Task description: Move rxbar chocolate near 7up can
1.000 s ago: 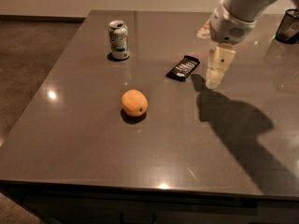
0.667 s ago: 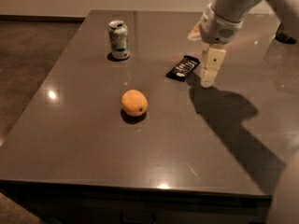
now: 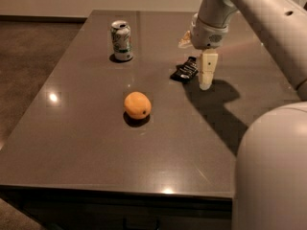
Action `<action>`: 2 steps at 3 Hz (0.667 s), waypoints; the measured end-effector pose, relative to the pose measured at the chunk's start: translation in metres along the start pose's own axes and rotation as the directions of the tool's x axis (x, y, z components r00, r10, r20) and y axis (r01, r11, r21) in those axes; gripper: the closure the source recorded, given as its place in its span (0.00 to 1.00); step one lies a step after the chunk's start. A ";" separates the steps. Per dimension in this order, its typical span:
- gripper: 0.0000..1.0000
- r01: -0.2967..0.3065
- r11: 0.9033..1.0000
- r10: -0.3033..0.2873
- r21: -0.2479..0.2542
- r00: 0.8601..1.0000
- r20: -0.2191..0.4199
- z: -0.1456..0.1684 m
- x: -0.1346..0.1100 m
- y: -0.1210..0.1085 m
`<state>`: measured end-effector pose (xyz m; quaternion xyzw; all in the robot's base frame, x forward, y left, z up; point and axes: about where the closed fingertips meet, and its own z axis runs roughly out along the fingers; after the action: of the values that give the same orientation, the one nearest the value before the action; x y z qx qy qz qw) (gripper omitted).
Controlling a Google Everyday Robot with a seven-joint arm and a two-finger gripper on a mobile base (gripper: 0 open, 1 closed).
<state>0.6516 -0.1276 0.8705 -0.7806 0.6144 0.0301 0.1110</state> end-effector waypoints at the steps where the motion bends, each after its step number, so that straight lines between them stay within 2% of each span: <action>1: 0.00 0.047 0.999 -0.047 -0.013 0.999 -0.015 0.012 -0.003 -0.012; 2: 0.00 0.096 0.995 -0.097 -0.024 0.995 -0.036 0.024 -0.003 -0.027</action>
Offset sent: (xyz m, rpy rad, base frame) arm 0.0207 0.0066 -0.0185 -0.0903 0.0529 0.1339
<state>0.6793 -0.1138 0.8514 -0.8111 0.5773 0.0169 0.0924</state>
